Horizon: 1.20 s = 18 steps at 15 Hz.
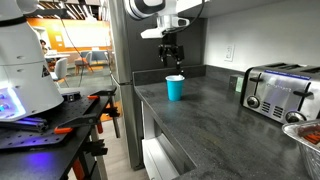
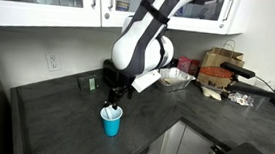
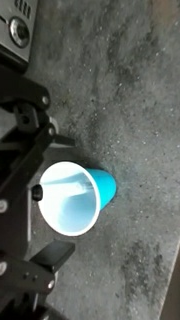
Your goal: Remove the pen from the blue cup
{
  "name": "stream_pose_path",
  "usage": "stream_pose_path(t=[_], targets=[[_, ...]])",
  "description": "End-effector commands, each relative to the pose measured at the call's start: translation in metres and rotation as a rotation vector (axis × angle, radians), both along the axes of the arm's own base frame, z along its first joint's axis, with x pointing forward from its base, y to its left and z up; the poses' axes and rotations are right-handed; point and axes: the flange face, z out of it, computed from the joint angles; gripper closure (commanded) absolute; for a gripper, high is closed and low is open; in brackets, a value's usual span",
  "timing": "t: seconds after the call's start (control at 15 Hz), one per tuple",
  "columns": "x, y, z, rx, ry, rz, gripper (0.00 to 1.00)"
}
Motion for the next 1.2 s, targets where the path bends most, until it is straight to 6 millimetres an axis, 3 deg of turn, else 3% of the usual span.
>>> stream_pose_path(t=[0.0, 0.07, 0.33, 0.47, 0.6, 0.67, 0.87, 1.13], targets=[[0.025, 0.02, -0.026, 0.017, 0.001, -0.034, 0.0], [0.031, 0.026, -0.035, 0.018, 0.014, -0.042, 0.0], [0.049, 0.04, -0.063, 0.019, 0.056, -0.054, 0.22], [0.057, 0.045, -0.068, 0.022, 0.058, -0.058, 0.34], [0.064, 0.046, -0.072, 0.027, 0.06, -0.071, 0.38], [0.067, 0.046, -0.071, 0.025, 0.04, -0.078, 0.33], [0.067, 0.052, -0.061, 0.037, 0.027, -0.065, 0.29], [0.062, 0.059, -0.039, 0.039, 0.008, -0.045, 0.17]])
